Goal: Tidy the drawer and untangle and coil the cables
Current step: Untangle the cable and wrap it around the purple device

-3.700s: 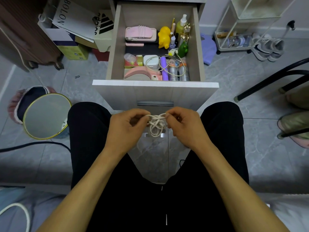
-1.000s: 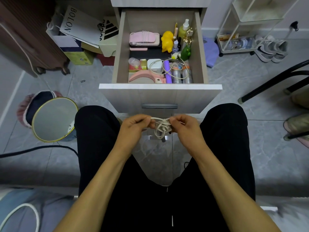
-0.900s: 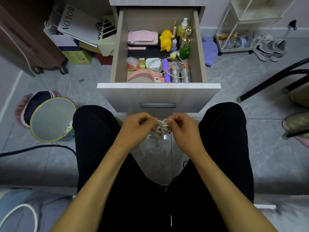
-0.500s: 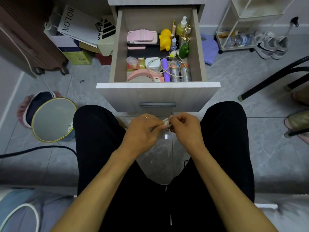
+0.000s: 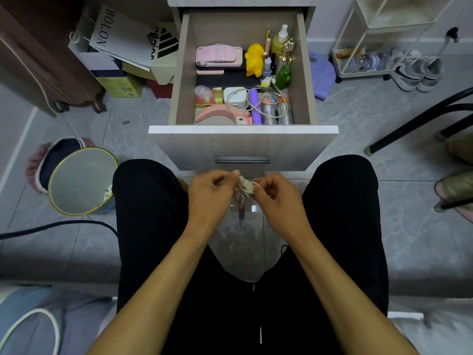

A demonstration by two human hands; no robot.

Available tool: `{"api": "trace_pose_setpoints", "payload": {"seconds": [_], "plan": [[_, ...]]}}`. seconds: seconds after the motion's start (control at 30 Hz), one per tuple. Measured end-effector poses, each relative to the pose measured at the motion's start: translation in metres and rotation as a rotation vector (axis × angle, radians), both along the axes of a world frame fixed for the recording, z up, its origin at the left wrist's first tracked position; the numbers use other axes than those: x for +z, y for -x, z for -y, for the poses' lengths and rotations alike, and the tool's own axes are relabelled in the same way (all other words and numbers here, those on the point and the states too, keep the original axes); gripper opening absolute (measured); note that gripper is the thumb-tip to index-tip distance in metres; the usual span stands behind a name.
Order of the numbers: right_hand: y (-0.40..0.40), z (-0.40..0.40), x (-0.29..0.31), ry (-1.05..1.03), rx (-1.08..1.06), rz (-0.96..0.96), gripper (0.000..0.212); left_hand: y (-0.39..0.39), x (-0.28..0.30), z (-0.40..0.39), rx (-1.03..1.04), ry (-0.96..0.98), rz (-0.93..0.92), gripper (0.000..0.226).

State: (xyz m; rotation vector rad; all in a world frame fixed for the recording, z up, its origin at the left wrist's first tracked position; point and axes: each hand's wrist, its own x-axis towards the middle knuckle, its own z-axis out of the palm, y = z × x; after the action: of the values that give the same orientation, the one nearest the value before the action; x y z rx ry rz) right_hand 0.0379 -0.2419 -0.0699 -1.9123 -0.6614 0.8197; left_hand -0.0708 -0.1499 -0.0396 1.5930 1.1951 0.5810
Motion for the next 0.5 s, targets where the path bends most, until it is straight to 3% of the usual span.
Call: {"api": "trace_pose_setpoints", "payload": {"seconds": [0.2, 0.33, 0.4, 0.5], "plan": [[0.001, 0.004, 0.002, 0.042, -0.035, -0.017, 0.016, -0.007, 0.001, 0.004, -0.127, -0.175, -0.096, 0.023], [0.008, 0.01, 0.0, -0.009, -0.03, -0.039, 0.016, -0.009, -0.001, -0.006, -0.34, -0.309, -0.205, 0.021], [0.009, 0.009, 0.003, -0.046, -0.107, -0.067, 0.014, -0.01, 0.0, -0.012, -0.354, -0.287, -0.188, 0.022], [0.004, 0.003, 0.006, -0.109, -0.328, -0.303, 0.01, -0.01, -0.002, -0.011, -0.277, -0.182, -0.062, 0.021]]}}
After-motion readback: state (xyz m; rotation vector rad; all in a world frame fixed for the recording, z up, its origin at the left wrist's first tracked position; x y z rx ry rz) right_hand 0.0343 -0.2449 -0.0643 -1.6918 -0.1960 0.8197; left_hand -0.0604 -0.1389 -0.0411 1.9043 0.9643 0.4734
